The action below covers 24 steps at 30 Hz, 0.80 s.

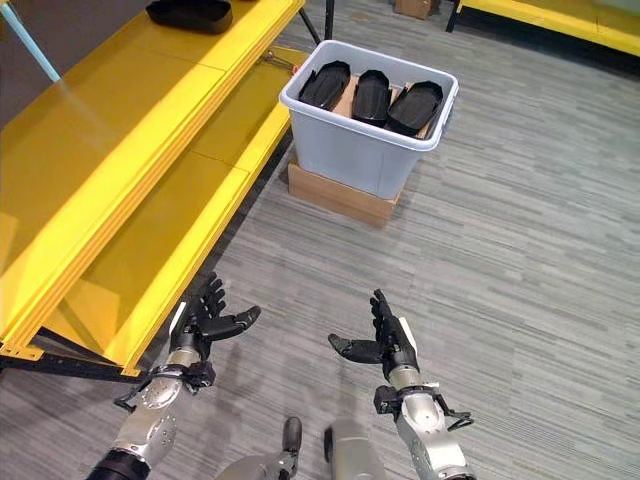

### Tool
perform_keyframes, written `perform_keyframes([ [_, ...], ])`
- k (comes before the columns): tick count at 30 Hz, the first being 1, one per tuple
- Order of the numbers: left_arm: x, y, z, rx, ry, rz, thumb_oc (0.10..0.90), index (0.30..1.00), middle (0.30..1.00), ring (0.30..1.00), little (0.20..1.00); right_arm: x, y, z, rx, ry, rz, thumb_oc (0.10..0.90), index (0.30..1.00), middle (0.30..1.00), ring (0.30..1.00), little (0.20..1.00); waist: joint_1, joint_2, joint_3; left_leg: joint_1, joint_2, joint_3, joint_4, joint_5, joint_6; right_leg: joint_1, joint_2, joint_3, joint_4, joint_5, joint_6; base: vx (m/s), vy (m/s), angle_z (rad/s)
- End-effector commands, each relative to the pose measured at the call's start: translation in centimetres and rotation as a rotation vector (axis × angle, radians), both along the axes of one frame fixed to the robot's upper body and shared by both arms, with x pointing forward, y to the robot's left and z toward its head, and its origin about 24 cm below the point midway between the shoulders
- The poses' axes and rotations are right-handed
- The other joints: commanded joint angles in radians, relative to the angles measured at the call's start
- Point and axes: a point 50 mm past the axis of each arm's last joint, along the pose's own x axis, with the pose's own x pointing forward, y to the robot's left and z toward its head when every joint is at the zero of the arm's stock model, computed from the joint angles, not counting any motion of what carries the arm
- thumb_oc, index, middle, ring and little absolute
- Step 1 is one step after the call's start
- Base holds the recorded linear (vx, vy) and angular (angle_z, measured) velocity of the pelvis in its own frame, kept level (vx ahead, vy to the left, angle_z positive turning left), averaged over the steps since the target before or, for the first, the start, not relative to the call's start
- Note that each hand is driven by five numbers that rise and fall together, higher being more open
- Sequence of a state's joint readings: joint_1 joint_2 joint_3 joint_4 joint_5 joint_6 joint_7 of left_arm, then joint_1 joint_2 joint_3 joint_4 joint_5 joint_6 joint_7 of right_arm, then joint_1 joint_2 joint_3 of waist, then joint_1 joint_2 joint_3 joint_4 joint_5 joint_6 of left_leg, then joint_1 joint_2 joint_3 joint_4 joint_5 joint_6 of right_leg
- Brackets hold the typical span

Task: Move parts from the plastic box to the shelf.

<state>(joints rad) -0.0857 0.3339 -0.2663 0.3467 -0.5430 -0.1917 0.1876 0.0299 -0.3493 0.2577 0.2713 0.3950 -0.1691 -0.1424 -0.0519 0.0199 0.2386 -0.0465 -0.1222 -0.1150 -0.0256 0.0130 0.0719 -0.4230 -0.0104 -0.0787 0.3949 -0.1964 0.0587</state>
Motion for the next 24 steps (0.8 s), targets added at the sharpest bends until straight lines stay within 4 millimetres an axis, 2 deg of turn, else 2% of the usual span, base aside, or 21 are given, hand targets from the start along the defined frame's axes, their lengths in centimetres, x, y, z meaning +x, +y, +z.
perform_keyframes([
  [1, 1.0, 0.1, 3.7, -0.007, -0.216, 0.003, 0.900, 1.000, 1.000, 1.000, 1.000, 2.3, -0.4, 4.4, -0.019, -0.237, -0.010, 0.900, 1.000, 1.000, 1.000, 1.000, -0.030, -0.027, -0.014, 0.102, 0.042, 0.057, 0.045, -0.147, -0.029, 0.100, -0.035, -0.058, -0.363, 0.315, 0.060, 0.48, -0.081, -0.06],
  [3, 1.0, 0.0, 3.7, -0.010, -0.217, 0.002, 0.900, 1.000, 1.000, 1.000, 1.000, 2.3, -0.7, 4.5, -0.027, -0.242, -0.025, 0.900, 1.000, 1.000, 1.000, 1.000, -0.039, -0.025, -0.020, 0.154, 0.048, 0.043, 0.038, -0.166, -0.039, 0.102, -0.039, -0.087, -0.420, 0.351, 0.070, 0.43, -0.075, 0.00],
  [6, 1.0, -0.6, 3.3, -0.016, -0.206, -0.017, 0.900, 1.000, 1.000, 1.000, 1.000, 2.0, -1.1, 4.2, -0.024, -0.232, -0.039, 0.900, 1.000, 1.000, 1.000, 1.000, -0.061, -0.017, -0.053, 0.210, 0.075, 0.023, 0.077, -0.188, -0.066, 0.144, -0.023, -0.050, -0.441, 0.370, 0.045, 0.47, -0.128, 0.37],
  [7, 1.1, -0.9, 3.3, -0.022, -0.205, -0.023, 0.900, 1.000, 1.000, 1.000, 1.000, 2.0, -1.1, 4.3, -0.024, -0.235, -0.037, 0.900, 1.000, 1.000, 1.000, 1.000, -0.065, -0.012, -0.059, 0.212, 0.085, 0.022, 0.090, -0.179, -0.074, 0.155, -0.019, -0.041, -0.448, 0.373, 0.041, 0.47, -0.139, 0.64],
  [8, 1.1, -1.1, 3.2, -0.037, -0.200, -0.027, 0.900, 1.000, 1.000, 1.000, 1.000, 2.1, -1.3, 4.4, -0.019, -0.241, -0.039, 0.900, 1.000, 1.000, 1.000, 1.000, -0.069, 0.007, -0.071, 0.218, 0.111, 0.017, 0.127, -0.150, -0.094, 0.175, 0.000, -0.042, -0.432, 0.358, 0.028, 0.44, -0.161, 0.72],
  [10, 1.2, -1.0, 3.5, -0.043, -0.212, -0.027, 0.900, 1.000, 1.000, 1.000, 1.000, 2.2, -1.3, 4.8, -0.012, -0.259, -0.036, 0.900, 1.000, 1.000, 1.000, 1.000, -0.078, 0.019, -0.088, 0.199, 0.147, 0.022, 0.211, -0.042, -0.136, 0.200, 0.019, -0.036, -0.421, 0.333, 0.002, 0.46, -0.200, 0.36],
  [11, 1.3, -0.9, 3.7, -0.044, -0.219, -0.026, 0.900, 1.000, 1.000, 1.000, 1.000, 2.3, -1.3, 4.9, -0.005, -0.267, -0.035, 0.900, 1.000, 1.000, 1.000, 1.000, -0.076, 0.016, -0.084, 0.135, 0.171, 0.038, 0.373, 0.065, -0.156, 0.238, 0.033, -0.028, -0.417, 0.300, -0.026, 0.33, -0.169, -0.08],
  [12, 1.3, -0.9, 3.8, -0.044, -0.219, -0.026, 0.900, 1.000, 1.000, 1.000, 1.000, 2.3, -1.3, 5.0, -0.005, -0.267, -0.035, 0.900, 1.000, 1.000, 1.000, 1.000, -0.077, 0.018, -0.085, 0.129, 0.172, 0.036, 0.383, 0.061, -0.157, 0.236, 0.035, -0.029, -0.416, 0.300, -0.026, 0.36, -0.202, 0.01],
  [13, 1.4, -0.7, 3.8, -0.042, -0.222, -0.022, 0.900, 1.000, 1.000, 1.000, 1.000, 2.4, -1.2, 5.0, -0.009, -0.271, -0.026, 0.900, 1.000, 1.000, 1.000, 1.000, -0.069, 0.015, -0.076, 0.107, 0.182, 0.042, 0.503, 0.103, -0.156, 0.266, 0.051, -0.016, -0.411, 0.280, -0.046, 0.25, -0.158, -0.06],
  [15, 1.3, -0.5, 3.9, -0.039, -0.226, -0.018, 0.900, 1.000, 1.000, 1.000, 1.000, 2.5, -1.0, 5.1, -0.029, -0.269, -0.006, 0.900, 1.000, 1.000, 1.000, 1.000, -0.047, -0.013, -0.060, 0.029, 0.148, 0.038, 0.678, 0.123, -0.135, 0.318, 0.048, 0.012, -0.420, 0.261, -0.067, 0.33, -0.192, 0.04],
  [16, 1.2, -0.6, 3.7, -0.044, -0.215, -0.012, 0.900, 1.000, 1.000, 1.000, 1.000, 2.6, -1.0, 5.1, -0.035, -0.267, -0.003, 0.900, 1.000, 1.000, 1.000, 1.000, -0.038, -0.021, -0.053, -0.008, 0.133, 0.045, 0.723, 0.097, -0.118, 0.339, 0.049, 0.025, -0.425, 0.252, -0.074, 0.31, -0.133, -0.26],
  [17, 1.2, -0.7, 3.6, -0.044, -0.206, -0.011, 0.900, 1.000, 1.000, 1.000, 1.000, 2.6, -1.2, 5.0, -0.048, -0.260, -0.012, 0.900, 1.000, 1.000, 1.000, 1.000, -0.020, -0.031, -0.041, -0.093, 0.115, 0.060, 0.746, 0.039, -0.101, 0.367, 0.040, 0.040, -0.429, 0.241, -0.072, 0.20, -0.075, -0.45],
  [18, 1.2, -0.7, 3.6, -0.043, -0.207, -0.011, 0.900, 1.000, 1.000, 1.000, 1.000, 2.6, -1.2, 5.0, -0.048, -0.260, -0.012, 0.900, 1.000, 1.000, 1.000, 1.000, -0.020, -0.033, -0.044, -0.099, 0.114, 0.061, 0.747, 0.041, -0.101, 0.363, 0.038, 0.040, -0.429, 0.242, -0.071, 0.24, -0.060, -0.51],
  [19, 1.0, -0.6, 3.4, -0.045, -0.197, -0.011, 0.900, 1.000, 1.000, 1.000, 1.000, 2.6, -1.7, 5.0, -0.066, -0.259, -0.029, 0.900, 1.000, 1.000, 1.000, 1.000, 0.000, -0.060, -0.028, -0.227, 0.137, 0.089, 0.707, -0.017, -0.076, 0.402, 0.018, 0.069, -0.432, 0.235, -0.062, 0.13, -0.023, -0.31],
  [20, 1.0, -0.6, 3.4, -0.044, -0.197, -0.011, 0.900, 1.000, 1.000, 1.000, 1.000, 2.6, -1.6, 5.0, -0.066, -0.259, -0.029, 0.900, 1.000, 1.000, 1.000, 1.000, 0.001, -0.063, -0.032, -0.231, 0.136, 0.091, 0.704, -0.013, -0.075, 0.397, 0.015, 0.071, -0.431, 0.236, -0.062, 0.28, 0.007, -0.46],
  [21, 0.7, -0.6, 3.2, -0.037, -0.191, -0.018, 0.900, 1.000, 1.000, 1.000, 1.000, 2.3, -1.9, 4.8, -0.078, -0.252, -0.039, 0.900, 1.000, 1.000, 1.000, 1.000, 0.017, -0.076, -0.019, -0.285, 0.150, 0.090, 0.576, -0.020, -0.075, 0.427, 0.011, 0.095, -0.433, 0.227, -0.056, 0.24, 0.058, -0.35],
  [22, 0.5, -0.5, 2.8, -0.033, -0.175, -0.015, 0.900, 1.000, 1.000, 1.000, 1.000, 2.2, -1.9, 4.6, -0.081, -0.244, -0.041, 0.900, 1.000, 1.000, 1.000, 1.000, 0.024, -0.082, -0.015, -0.285, 0.152, 0.085, 0.464, 0.000, -0.081, 0.439, 0.010, 0.110, -0.433, 0.215, -0.053, 0.24, 0.056, -0.37],
  [23, 0.5, -0.5, 2.8, -0.033, -0.175, -0.015, 0.900, 1.000, 1.000, 1.000, 1.000, 2.2, -1.9, 4.6, -0.081, -0.244, -0.041, 0.900, 1.000, 1.000, 1.000, 1.000, 0.024, -0.083, -0.015, -0.284, 0.151, 0.086, 0.461, 0.002, -0.081, 0.439, 0.009, 0.110, -0.433, 0.215, -0.053, 0.38, 0.090, -0.44],
  [24, 0.1, -0.5, 2.2, -0.027, -0.153, -0.009, 0.900, 1.000, 1.000, 1.000, 1.000, 1.6, -2.2, 4.1, -0.086, -0.229, -0.059, 0.900, 1.000, 1.000, 1.000, 1.000, 0.037, -0.066, -0.022, -0.282, 0.184, 0.065, 0.122, 0.110, -0.107, 0.495, 0.030, 0.129, -0.444, 0.180, -0.042, 0.38, 0.085, -0.60],
])
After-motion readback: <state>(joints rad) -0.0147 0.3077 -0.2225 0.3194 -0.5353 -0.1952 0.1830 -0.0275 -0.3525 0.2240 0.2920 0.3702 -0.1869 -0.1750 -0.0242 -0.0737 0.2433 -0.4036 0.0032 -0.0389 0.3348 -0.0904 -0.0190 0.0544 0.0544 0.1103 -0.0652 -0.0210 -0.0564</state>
